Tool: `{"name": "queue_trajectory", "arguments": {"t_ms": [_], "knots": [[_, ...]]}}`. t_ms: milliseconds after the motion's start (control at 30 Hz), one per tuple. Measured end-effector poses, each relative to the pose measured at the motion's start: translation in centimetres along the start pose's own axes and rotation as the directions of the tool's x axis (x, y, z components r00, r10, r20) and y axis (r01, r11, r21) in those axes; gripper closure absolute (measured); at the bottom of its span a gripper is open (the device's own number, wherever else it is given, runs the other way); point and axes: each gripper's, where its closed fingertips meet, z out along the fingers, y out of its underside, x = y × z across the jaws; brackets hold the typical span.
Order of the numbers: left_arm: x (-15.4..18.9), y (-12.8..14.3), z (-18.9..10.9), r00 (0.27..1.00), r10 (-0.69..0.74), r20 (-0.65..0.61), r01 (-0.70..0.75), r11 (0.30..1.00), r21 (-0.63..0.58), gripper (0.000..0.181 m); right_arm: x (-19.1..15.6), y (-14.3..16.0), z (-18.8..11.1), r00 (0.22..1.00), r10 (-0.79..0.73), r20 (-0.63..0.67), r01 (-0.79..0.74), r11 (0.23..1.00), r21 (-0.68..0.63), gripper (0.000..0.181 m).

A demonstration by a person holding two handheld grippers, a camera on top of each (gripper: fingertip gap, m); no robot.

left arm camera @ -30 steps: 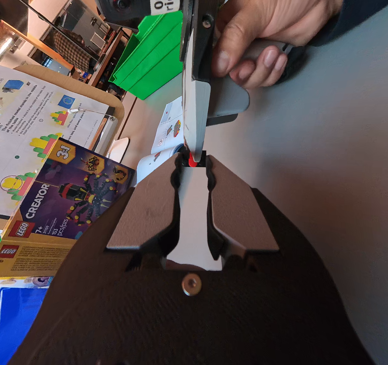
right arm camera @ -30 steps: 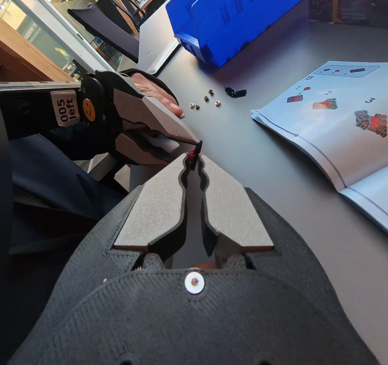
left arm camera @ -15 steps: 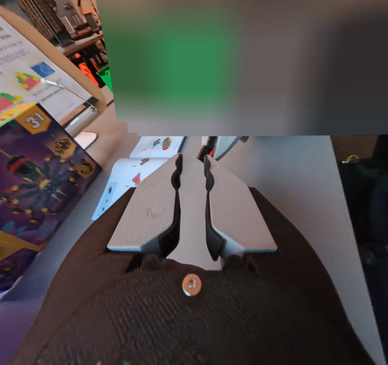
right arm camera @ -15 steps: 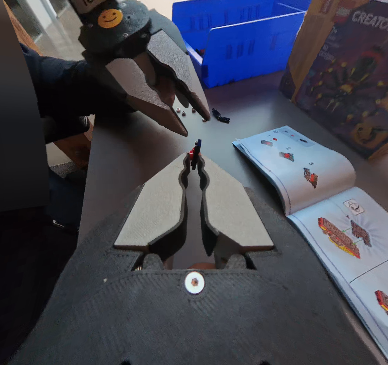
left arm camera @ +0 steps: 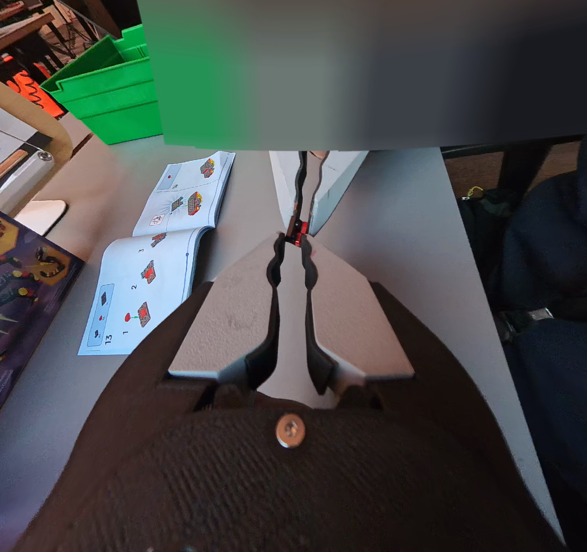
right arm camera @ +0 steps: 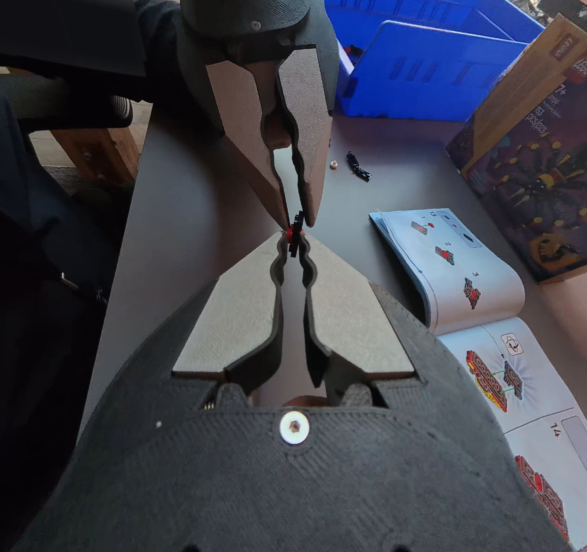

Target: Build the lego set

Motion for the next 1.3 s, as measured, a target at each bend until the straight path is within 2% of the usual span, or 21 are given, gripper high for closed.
{"name": "queue_trajectory", "arguments": {"t_ms": [167, 333, 400, 567, 767, 833, 933, 1033, 1300], "knots": [[0.0, 0.2, 0.2, 1.0, 0.014, -0.001, -0.014, 1.0, -0.001, 0.176, 0.1, 0.2, 0.0, 1.0, -0.014, -0.021, 0.014, 1.0, -0.006, 0.176], [0.3, -0.3, 0.3, 0.994, 0.101, 0.044, -0.102, 0.995, 0.005, 0.178, 0.0, 0.1, -0.4, 0.996, 0.076, 0.039, -0.077, 0.997, 0.028, 0.175], [0.3, 0.0, 0.4, 0.997, 0.07, 0.032, -0.07, 0.998, -0.005, 0.178, 0.0, 0.4, -0.3, 1.0, 0.0, -0.006, 0.0, 1.0, -0.005, 0.176], [0.9, -0.6, -0.1, 0.992, -0.079, -0.095, 0.084, 0.995, 0.051, 0.178, -0.6, -0.2, -0.6, 0.996, -0.086, -0.039, 0.085, 0.996, -0.011, 0.177], [1.8, -0.3, -0.3, 0.988, -0.036, -0.148, 0.044, 0.998, 0.049, 0.178, -1.5, -0.1, -0.4, 0.998, -0.037, 0.042, 0.037, 0.999, -0.004, 0.177], [1.3, -0.4, -0.2, 0.993, -0.036, -0.116, 0.043, 0.997, 0.058, 0.178, -1.0, -0.2, -0.4, 0.998, -0.056, 0.003, 0.056, 0.998, 0.007, 0.176], [0.9, -0.4, -0.2, 0.988, -0.089, -0.127, 0.097, 0.993, 0.063, 0.178, -0.6, -0.3, -0.3, 1.0, 0.008, 0.017, -0.008, 1.0, 0.025, 0.176], [1.1, -0.7, -0.3, 0.974, -0.142, -0.174, 0.159, 0.983, 0.087, 0.178, -0.7, -0.7, -0.6, 0.995, -0.091, -0.034, 0.092, 0.995, 0.028, 0.176], [1.4, -0.9, -0.3, 0.961, -0.172, -0.218, 0.196, 0.976, 0.09, 0.178, -0.8, -0.6, -0.9, 0.987, -0.149, -0.055, 0.15, 0.988, 0.024, 0.176]]}}
